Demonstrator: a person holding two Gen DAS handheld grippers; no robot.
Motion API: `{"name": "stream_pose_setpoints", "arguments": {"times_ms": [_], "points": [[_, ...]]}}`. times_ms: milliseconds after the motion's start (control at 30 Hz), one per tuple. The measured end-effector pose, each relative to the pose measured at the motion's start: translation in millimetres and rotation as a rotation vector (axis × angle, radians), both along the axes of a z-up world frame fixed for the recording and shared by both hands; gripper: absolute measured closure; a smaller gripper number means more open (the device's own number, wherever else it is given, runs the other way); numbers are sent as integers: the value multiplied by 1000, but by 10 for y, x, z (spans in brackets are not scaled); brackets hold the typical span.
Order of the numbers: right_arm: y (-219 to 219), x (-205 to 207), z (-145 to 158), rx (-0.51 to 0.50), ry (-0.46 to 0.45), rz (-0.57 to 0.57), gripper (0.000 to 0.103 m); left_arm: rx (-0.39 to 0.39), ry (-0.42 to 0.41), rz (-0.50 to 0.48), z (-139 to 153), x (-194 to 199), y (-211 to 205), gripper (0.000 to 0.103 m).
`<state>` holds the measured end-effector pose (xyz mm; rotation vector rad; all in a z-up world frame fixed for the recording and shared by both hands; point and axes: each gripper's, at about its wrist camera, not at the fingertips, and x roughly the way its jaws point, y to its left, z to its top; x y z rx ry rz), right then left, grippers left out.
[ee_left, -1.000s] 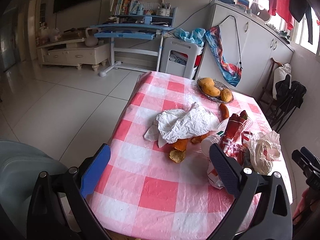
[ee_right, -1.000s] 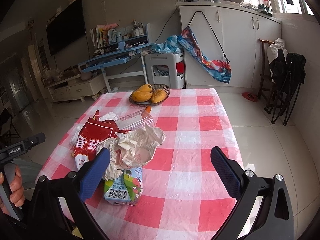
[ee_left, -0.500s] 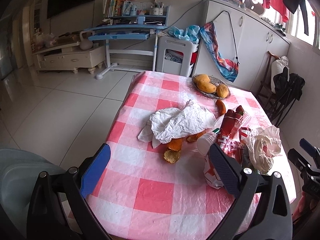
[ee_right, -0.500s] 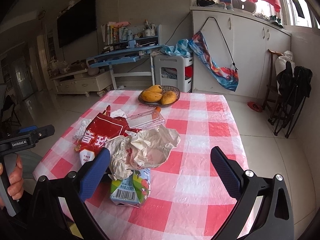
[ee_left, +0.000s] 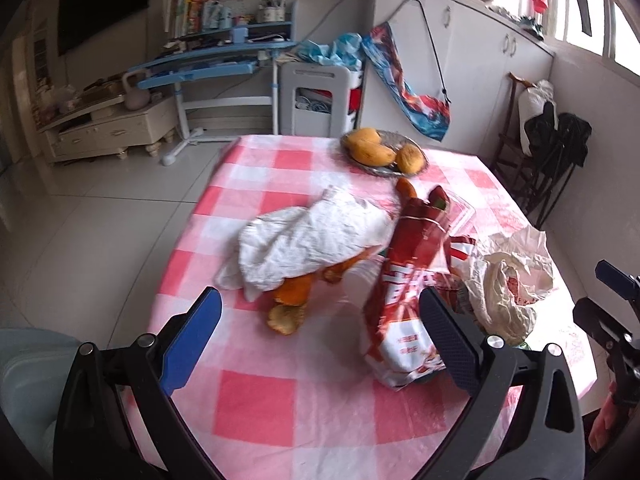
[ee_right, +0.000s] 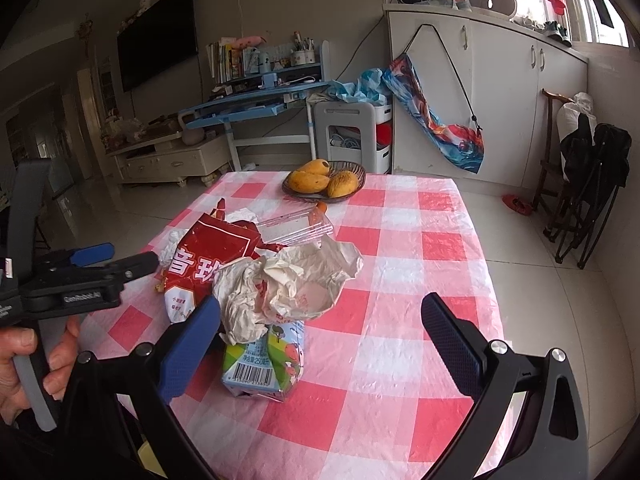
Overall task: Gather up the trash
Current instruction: 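Grasp the red chip bag with the left tool, then grasp the crumpled white paper with the right tool while the left tool holds the chip bag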
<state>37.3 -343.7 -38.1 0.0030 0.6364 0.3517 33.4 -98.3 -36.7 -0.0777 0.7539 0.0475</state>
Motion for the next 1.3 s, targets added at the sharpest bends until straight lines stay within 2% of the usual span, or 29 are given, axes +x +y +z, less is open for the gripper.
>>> {"name": "stream_pose_setpoints", "arguments": {"times_ms": [100, 167, 267, 333, 433, 533, 633, 800, 900, 1000, 1200, 1300], "points": [[-47, 35, -32, 21, 33, -4, 6, 17, 33, -16, -103, 150, -141, 8], [-92, 66, -57, 44, 58, -3, 6, 1, 58, -29, -167, 246, -215, 11], [-116, 95, -89, 65, 85, -5, 6, -39, 94, -58, -242, 329, -270, 39], [-100, 107, -108, 64, 96, -2, 6, -79, 100, -85, -264, 335, -278, 74], [-56, 108, -124, 61, 106, 6, 7, -111, 75, -112, -184, 278, -275, 87], [-20, 78, -111, 57, 94, 16, 6, -132, 39, -111, -52, 171, -192, 92], [53, 34, -99, 30, 67, 30, 7, -161, 4, -86, 107, 24, -34, 93], [224, -67, -46, -20, -1, 76, 7, -159, -31, -59, 332, -208, 147, 93], [287, -42, -42, -40, -13, 76, 7, -162, -37, -47, 378, -299, 242, 93], [259, 35, -61, -35, 5, 42, 7, -198, -31, -33, 363, -335, 354, 93], [18, 287, -164, 157, 130, -32, 9, -225, -33, -49, 355, -317, 374, 93], [-60, 432, -284, 277, 220, -61, 23, -209, -32, -65, 323, -301, 326, 93]]}}
